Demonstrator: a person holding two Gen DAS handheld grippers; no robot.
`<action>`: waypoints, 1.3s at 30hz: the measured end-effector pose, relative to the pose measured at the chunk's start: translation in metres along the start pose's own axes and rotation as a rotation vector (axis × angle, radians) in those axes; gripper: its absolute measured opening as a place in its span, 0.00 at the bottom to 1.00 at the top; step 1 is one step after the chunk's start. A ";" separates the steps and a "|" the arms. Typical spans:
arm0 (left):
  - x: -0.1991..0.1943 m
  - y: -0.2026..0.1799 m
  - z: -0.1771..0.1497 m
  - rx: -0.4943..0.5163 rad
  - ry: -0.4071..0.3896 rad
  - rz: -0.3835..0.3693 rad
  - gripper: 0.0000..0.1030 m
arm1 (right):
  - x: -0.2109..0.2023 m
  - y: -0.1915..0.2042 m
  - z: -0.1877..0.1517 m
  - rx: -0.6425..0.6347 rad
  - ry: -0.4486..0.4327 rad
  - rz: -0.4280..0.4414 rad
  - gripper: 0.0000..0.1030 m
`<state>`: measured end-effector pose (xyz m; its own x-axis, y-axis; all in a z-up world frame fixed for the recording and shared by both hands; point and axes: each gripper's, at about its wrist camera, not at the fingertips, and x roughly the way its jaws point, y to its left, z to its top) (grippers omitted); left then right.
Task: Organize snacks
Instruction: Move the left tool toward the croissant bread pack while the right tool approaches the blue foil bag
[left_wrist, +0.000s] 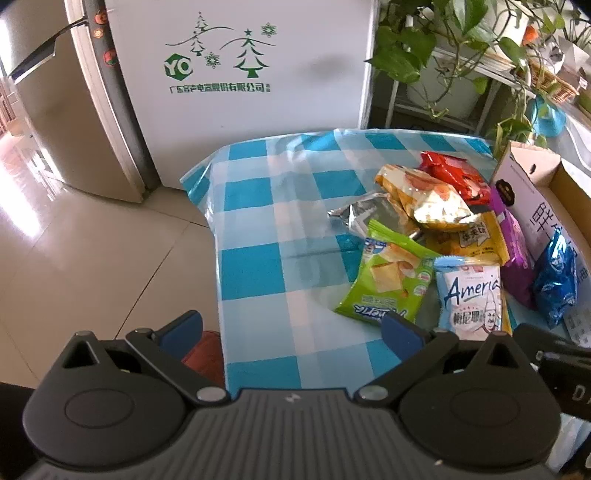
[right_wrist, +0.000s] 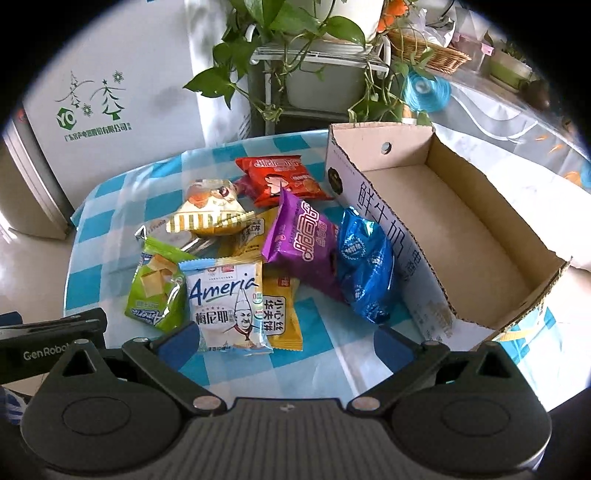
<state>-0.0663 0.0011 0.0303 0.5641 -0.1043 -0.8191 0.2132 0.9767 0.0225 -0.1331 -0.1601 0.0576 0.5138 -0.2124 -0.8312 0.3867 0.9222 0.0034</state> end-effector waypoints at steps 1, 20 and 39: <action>0.000 -0.001 0.000 0.004 0.001 -0.006 0.99 | 0.001 0.000 0.000 -0.004 0.001 -0.005 1.00; 0.001 -0.015 -0.001 0.049 0.008 -0.014 0.99 | 0.004 -0.003 -0.001 -0.010 0.009 -0.038 1.00; 0.006 -0.021 -0.002 0.056 0.007 0.010 0.99 | 0.009 -0.006 -0.001 -0.010 0.019 -0.020 1.00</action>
<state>-0.0687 -0.0202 0.0237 0.5605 -0.0932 -0.8229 0.2525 0.9656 0.0626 -0.1316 -0.1677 0.0497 0.4918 -0.2244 -0.8413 0.3890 0.9211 -0.0183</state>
